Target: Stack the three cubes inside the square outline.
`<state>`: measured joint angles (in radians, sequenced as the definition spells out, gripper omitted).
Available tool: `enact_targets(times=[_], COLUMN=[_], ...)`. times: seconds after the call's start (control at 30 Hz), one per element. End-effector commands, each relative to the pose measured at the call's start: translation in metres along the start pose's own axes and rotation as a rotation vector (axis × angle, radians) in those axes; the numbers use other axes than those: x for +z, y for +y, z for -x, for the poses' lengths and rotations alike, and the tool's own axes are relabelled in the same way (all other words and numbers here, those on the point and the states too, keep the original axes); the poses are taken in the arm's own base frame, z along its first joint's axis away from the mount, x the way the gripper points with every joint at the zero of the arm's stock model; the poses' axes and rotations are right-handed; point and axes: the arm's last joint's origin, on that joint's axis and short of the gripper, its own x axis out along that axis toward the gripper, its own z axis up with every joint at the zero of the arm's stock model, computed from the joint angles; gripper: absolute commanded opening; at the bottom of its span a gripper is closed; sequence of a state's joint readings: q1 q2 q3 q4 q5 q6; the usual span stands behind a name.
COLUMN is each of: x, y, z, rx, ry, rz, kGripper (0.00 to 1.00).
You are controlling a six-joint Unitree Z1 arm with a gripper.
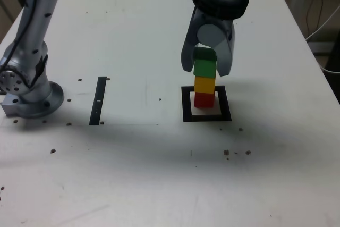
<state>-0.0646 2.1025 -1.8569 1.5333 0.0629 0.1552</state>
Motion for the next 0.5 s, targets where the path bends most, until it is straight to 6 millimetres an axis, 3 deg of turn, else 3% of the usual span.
enact_targets(times=[0.0, 0.3, 0.47], x=[0.0, -0.004, -0.016], y=[0.001, 0.0, -0.001], z=[-0.001, 0.002, 0.013], rx=[-0.001, 0.005, 0.011], ry=[-0.002, -0.014, -0.038], rz=[-0.001, 0.002, 0.007], kGripper=[0.97, 0.99, 0.99])
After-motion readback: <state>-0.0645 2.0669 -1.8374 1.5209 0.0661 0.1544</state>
